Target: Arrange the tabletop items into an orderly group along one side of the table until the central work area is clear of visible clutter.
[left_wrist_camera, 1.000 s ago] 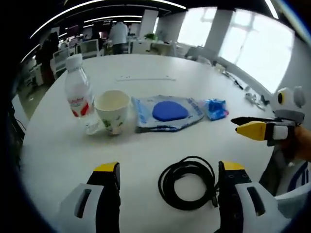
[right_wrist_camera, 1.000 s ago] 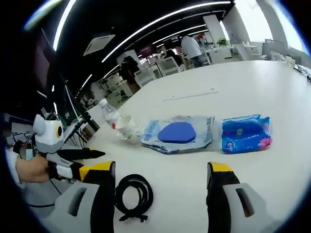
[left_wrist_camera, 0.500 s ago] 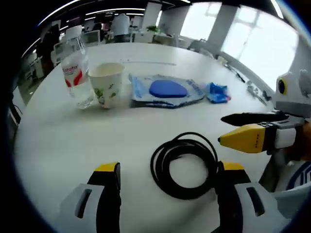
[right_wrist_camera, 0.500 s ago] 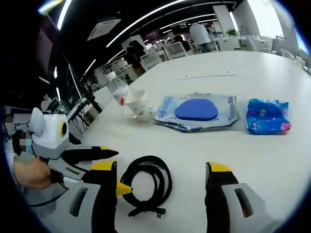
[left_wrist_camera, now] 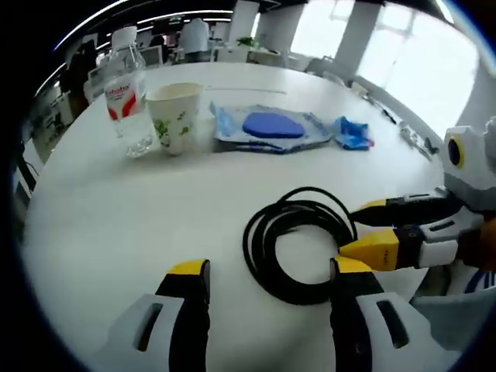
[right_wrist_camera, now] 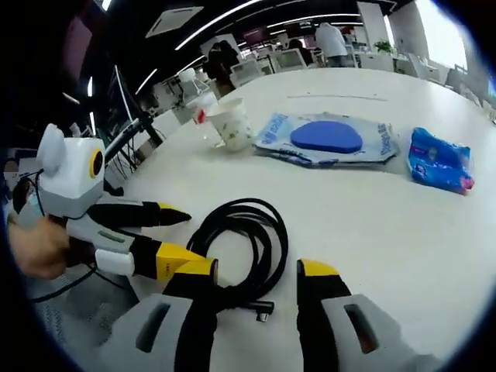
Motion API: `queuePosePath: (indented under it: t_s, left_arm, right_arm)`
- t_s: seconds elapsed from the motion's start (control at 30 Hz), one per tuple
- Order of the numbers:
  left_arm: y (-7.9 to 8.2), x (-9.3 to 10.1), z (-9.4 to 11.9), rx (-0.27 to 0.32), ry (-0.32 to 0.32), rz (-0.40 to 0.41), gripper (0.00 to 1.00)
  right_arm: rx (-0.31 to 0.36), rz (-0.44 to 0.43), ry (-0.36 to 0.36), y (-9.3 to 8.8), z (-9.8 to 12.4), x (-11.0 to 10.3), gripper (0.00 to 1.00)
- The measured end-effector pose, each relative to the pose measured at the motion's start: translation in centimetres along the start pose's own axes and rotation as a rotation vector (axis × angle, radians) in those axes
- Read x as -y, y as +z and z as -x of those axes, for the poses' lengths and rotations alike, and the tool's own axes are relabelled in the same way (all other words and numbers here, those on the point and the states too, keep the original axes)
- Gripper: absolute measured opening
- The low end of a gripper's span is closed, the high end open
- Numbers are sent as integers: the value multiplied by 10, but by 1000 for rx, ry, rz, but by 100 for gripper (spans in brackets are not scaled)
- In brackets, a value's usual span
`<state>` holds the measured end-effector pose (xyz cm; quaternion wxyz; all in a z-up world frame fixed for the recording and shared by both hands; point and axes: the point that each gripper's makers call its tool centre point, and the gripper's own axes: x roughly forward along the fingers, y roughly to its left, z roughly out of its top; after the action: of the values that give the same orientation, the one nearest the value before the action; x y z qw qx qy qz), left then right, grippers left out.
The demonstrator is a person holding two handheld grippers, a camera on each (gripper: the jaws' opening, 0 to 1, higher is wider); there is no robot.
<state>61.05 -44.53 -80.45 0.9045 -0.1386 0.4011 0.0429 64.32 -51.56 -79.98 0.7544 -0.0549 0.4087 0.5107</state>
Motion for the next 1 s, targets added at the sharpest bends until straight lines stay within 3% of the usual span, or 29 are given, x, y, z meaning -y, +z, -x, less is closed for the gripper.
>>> queuePosePath:
  t_s: [0.07, 0.17, 0.2, 0.27, 0.43, 0.53, 0.57, 0.63, 0.67, 0.77, 1.0]
  left_arm:
    - [2, 2, 0, 8, -9, 27, 51]
    - [-2, 11, -2, -14, -56, 58, 34]
    - [-1, 6, -2, -4, -17, 45, 31]
    - [-2, 5, -2, 8, -11, 44, 28]
    - [-3, -6, -2, 21, 19, 76, 14]
    - [-3, -7, -1, 16, -4, 190, 12]
    - [-4, -9, 0, 17, -6, 198, 12]
    - [-6, -8, -1, 8, -13, 190, 6]
    - [-6, -8, 0, 10, -8, 199, 6]
    - [-6, -9, 3, 0, -6, 336, 4]
    - [9, -7, 12, 29, -21, 327, 1]
  right_arm:
    - [-7, 1, 2, -1, 0, -2, 30]
    - [-18, 4, -8, -5, 1, -2, 28]
    - [-31, 1, -25, -8, 2, 1, 26]
    - [-24, 20, -48, -7, 2, 7, 19]
    - [-22, -65, -56, -4, 0, 15, 14]
    - [-19, -97, -60, -1, 1, 17, 6]
    - [-14, -104, -69, 1, 2, 19, 3]
    - [-35, -206, -8, 1, 4, 6, 2]
    - [-33, -189, -25, -1, 8, 6, 0]
    - [-19, -177, -5, 2, 12, 0, 0]
    - [28, -190, 27, 21, 21, 0, 0]
